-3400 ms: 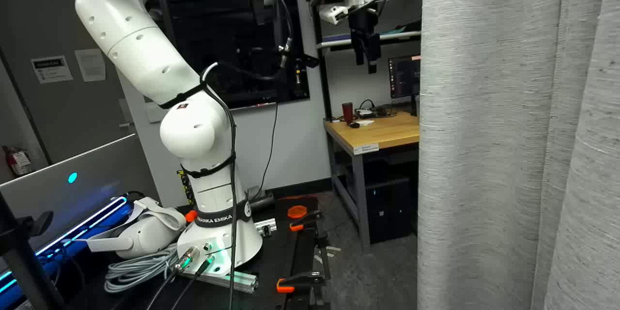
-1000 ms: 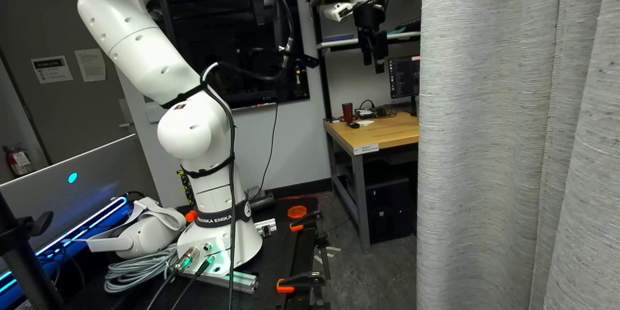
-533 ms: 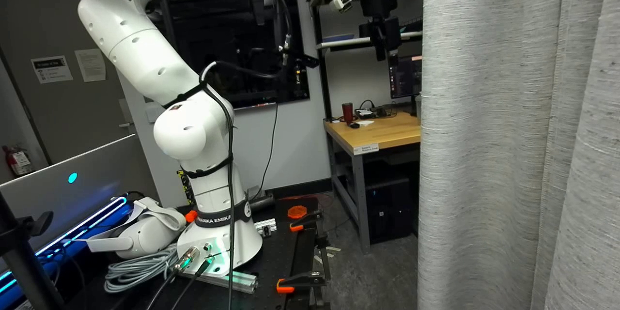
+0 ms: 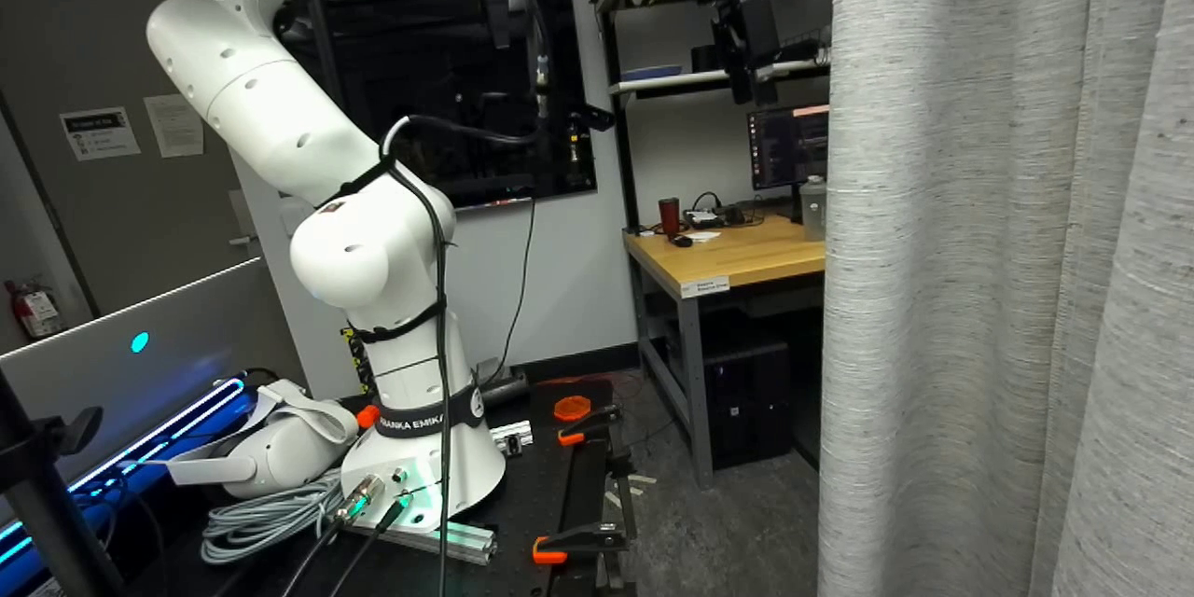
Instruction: Pull the curtain to the left
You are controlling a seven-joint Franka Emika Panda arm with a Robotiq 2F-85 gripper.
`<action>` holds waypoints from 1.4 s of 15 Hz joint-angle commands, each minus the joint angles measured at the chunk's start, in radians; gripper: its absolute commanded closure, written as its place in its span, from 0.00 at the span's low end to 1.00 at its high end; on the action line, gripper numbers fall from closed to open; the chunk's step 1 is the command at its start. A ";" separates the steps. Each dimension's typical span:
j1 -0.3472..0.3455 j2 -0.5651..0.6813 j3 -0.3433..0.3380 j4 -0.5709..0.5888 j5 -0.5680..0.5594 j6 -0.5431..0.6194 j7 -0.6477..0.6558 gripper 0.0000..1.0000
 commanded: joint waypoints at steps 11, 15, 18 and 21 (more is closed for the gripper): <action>-0.047 -0.123 -0.019 -0.022 -0.109 -0.076 0.004 0.00; -0.069 -0.142 -0.024 -0.008 -0.136 -0.067 0.008 0.00; -0.084 -0.145 -0.021 0.009 -0.171 -0.043 0.011 0.00; -0.090 -0.132 -0.018 0.035 -0.221 0.023 0.002 0.00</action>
